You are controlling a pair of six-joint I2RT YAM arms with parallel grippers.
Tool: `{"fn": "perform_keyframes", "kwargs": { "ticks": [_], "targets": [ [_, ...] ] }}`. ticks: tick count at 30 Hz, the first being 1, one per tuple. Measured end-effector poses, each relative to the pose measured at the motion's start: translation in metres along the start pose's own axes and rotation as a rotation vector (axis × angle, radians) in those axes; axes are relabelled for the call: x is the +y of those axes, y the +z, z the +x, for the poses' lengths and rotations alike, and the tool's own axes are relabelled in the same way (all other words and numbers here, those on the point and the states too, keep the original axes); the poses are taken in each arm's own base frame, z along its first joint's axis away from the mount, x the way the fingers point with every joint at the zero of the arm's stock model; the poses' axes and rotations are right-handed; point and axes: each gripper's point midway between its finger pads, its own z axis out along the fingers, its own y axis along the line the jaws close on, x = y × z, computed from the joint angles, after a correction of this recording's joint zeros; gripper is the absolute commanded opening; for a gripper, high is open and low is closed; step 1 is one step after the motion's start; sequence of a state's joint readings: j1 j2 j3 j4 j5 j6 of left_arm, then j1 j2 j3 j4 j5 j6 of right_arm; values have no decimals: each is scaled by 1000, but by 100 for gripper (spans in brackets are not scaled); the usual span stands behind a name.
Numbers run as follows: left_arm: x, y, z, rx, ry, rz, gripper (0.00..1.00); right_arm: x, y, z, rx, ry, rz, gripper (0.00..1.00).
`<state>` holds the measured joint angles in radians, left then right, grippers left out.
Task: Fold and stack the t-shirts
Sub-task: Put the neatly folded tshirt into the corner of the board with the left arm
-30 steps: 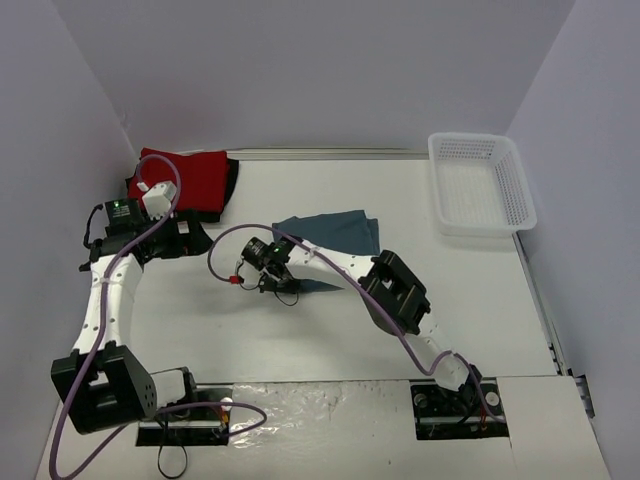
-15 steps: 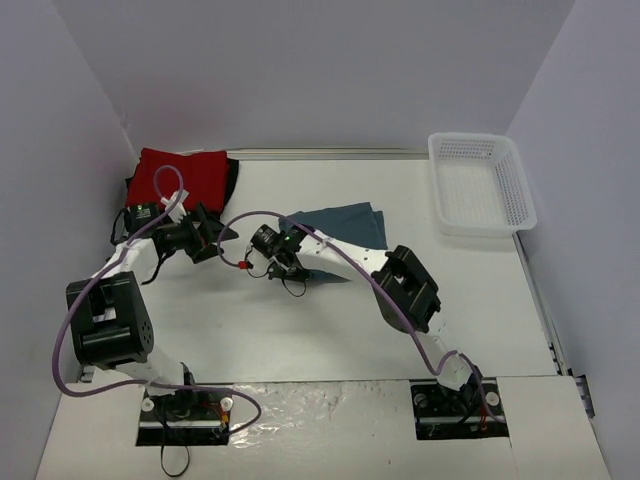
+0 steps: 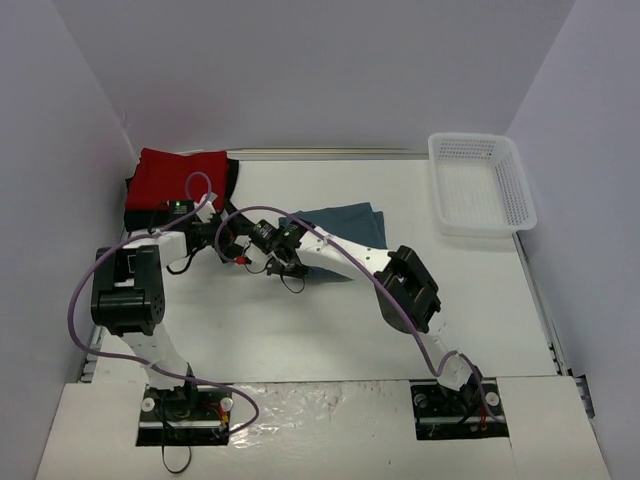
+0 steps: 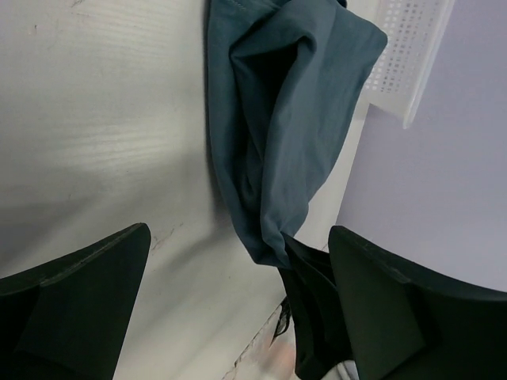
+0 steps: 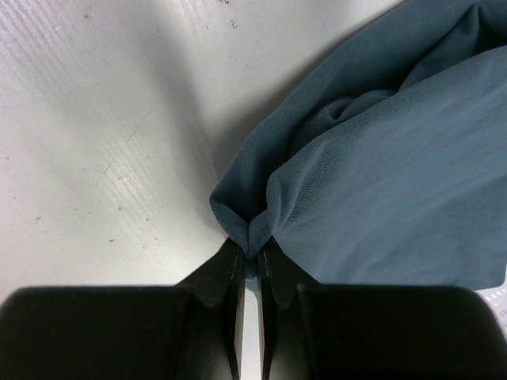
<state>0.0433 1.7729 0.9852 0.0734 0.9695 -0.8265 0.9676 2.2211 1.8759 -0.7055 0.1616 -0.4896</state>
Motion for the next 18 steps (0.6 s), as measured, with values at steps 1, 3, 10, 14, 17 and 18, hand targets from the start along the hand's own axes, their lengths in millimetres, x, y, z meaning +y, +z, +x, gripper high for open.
{"fn": "perform_keyframes", "kwargs": {
  "ticks": [1,3,10,14,17,18],
  "targets": [
    [1,5,1,4,-10,-10,94,0,0,0,1,-1,-1,0],
    [3,13,0,11,-23,-22,94,0,0,1,4,-1,-3,0],
    [-1,44,8,45,-24,-63,94,-2,-7,-1,2,-1,-2,0],
    [-9,63,17,74,2,-79,94,-7,-14,-8,-19,4,8,0],
    [-9,75,27,99,15,-91,94,-9,-18,-10,-20,3,9,0],
    [-7,78,30,108,14,-95,94,-9,-20,-9,-14,2,8,0]
  ]
}}
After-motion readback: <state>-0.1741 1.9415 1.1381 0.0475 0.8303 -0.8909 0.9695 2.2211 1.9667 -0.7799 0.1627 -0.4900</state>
